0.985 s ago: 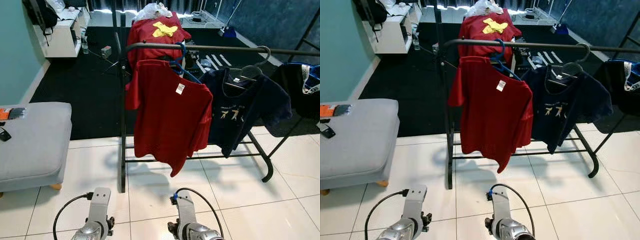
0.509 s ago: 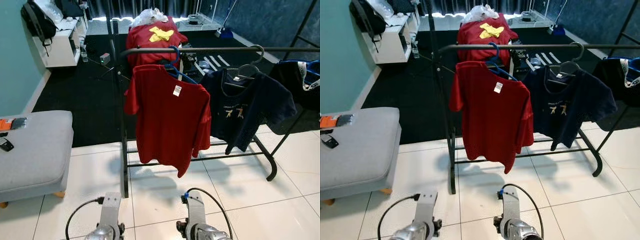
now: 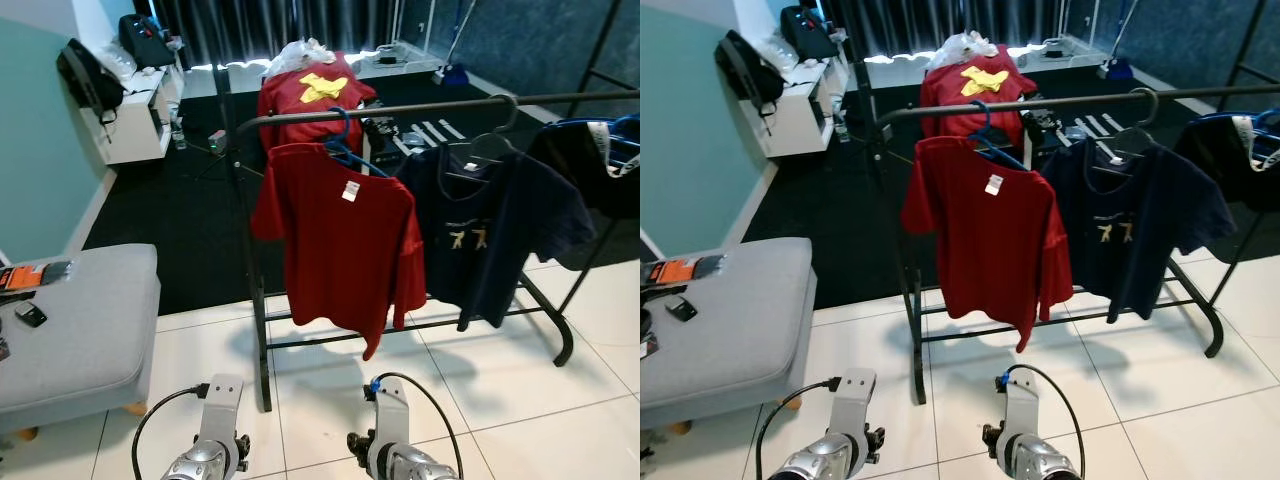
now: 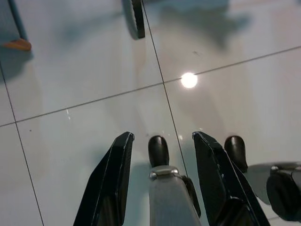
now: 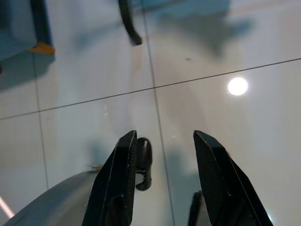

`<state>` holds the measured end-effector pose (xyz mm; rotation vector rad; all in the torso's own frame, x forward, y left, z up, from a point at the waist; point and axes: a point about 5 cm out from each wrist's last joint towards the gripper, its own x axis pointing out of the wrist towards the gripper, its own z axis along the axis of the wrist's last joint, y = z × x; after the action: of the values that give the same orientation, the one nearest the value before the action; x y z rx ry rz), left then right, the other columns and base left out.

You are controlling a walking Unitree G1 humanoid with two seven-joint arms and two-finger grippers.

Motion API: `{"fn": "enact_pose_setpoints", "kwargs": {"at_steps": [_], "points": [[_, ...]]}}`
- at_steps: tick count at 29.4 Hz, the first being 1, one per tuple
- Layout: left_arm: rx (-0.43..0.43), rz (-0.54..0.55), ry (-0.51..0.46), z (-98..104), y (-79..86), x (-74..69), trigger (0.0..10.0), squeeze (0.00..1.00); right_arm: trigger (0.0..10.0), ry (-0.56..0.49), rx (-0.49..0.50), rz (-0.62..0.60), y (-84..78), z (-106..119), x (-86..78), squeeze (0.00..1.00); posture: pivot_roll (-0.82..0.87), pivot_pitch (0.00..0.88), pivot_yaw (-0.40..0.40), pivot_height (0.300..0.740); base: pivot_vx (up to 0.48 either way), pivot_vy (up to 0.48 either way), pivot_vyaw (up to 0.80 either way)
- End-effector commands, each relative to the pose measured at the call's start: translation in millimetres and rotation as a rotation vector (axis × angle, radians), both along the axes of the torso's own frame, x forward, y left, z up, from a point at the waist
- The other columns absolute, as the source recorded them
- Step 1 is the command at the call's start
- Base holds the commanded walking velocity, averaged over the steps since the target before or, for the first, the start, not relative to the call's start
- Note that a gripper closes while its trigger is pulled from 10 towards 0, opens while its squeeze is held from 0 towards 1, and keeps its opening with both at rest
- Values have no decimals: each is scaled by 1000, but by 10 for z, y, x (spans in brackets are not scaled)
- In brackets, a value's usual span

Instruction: Hang hanger

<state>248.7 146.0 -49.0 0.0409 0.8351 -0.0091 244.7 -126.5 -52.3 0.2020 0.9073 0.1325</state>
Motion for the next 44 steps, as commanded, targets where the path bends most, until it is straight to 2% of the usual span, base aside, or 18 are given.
{"fn": "enact_pose_setpoints", "kwargs": {"at_steps": [1,6,12,25,30,44], "points": [[15,39,9,-43,36,-64,10000,0,10000,-5,20,-18,13,2,0,0,15,2,42,740,0,0,0],[-1,21,45,-115,-25,-169,10000,0,10000,47,7,16,49,-94,-145,0,30,0,17,740,0,0,0],[8,37,62,-153,9,-228,10000,0,10000,64,-4,10,30,-119,-180,0,27,0,7,740,0,0,0],[-3,34,74,-179,-21,-270,10000,0,10000,69,-5,20,40,-117,-178,0,30,0,5,740,0,0,0],[-9,42,70,-176,-11,-265,10000,0,10000,69,-22,65,70,-112,-173,0,35,0,4,740,0,0,0],[-19,46,72,-179,-21,-269,10000,0,10000,80,-19,37,41,-119,-179,0,32,0,5,740,0,0,0]]}}
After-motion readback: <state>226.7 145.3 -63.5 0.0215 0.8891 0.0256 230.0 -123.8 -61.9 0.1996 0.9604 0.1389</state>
